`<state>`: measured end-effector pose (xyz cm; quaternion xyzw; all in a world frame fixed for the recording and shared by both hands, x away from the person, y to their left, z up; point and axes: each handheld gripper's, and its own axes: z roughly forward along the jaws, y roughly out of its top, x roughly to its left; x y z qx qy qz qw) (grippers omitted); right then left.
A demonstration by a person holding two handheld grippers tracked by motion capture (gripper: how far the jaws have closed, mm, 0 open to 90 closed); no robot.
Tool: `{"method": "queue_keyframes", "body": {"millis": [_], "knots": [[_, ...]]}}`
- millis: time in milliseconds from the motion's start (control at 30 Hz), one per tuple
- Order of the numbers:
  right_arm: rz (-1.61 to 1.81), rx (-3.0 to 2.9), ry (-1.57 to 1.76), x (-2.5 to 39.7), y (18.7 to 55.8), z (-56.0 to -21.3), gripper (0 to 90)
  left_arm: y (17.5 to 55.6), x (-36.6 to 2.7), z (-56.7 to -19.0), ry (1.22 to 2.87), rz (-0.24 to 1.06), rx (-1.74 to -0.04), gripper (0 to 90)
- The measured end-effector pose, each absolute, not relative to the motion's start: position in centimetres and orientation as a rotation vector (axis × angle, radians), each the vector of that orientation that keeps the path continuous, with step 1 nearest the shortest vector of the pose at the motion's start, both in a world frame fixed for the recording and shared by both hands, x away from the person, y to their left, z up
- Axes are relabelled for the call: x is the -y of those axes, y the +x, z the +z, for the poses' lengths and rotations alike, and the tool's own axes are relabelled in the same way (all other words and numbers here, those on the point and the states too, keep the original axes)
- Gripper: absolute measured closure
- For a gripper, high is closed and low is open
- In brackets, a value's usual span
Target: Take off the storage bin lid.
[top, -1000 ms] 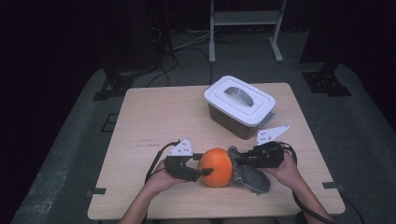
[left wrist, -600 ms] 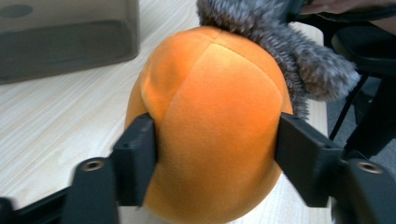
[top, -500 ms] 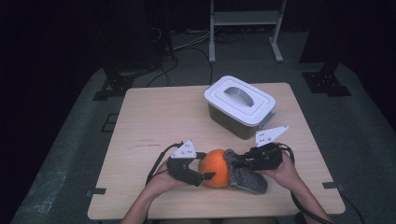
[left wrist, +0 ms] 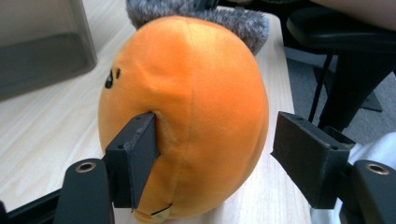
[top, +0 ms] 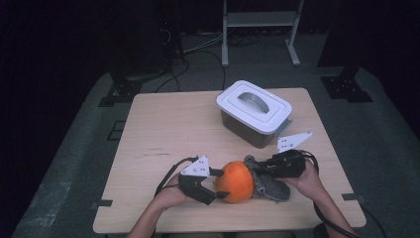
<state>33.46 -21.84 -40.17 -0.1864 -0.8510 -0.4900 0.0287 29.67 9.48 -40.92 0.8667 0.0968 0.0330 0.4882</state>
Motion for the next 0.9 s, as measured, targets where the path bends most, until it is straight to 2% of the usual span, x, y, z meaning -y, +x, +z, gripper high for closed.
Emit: {"method": "queue_keyframes", "body": {"millis": [33,100,200,233,267,400,600,733,900], "knots": [[-1.512,2.626,-0.575,21.8,33.5,-40.2,77.6,29.7,-9.4,-40.9,2.105,0.095,-0.256,26.2],[-1.508,2.619,-0.559,21.6,33.3,-40.1,77.6,30.0,-9.1,-40.9,2.090,0.135,-0.314,17.2],[-1.492,2.634,-0.516,20.7,33.1,-40.0,77.6,30.1,-8.9,-41.0,2.094,0.142,-0.301,14.2],[-1.487,2.642,-0.514,20.7,33.0,-39.9,77.6,29.9,-9.0,-41.1,2.088,0.136,-0.283,19.8],[-1.500,2.651,-0.514,20.6,32.9,-39.6,77.9,29.7,-8.9,-41.1,2.094,0.158,-0.275,29.8],[-1.592,2.645,-0.438,20.0,31.8,-38.0,78.3,29.6,-8.7,-41.3,2.085,0.159,-0.270,38.5],[-1.578,2.738,-0.344,17.9,30.3,-37.0,78.3,29.6,-8.7,-41.2,2.067,0.172,-0.305,40.6],[-1.565,2.747,-0.382,18.6,30.9,-37.4,78.6,30.1,-9.5,-40.8,2.033,0.160,-0.331,46.0],[-1.574,2.726,-0.460,20.0,31.5,-37.8,78.6,30.3,-9.4,-40.9,2.019,0.146,-0.359,46.2]]}}
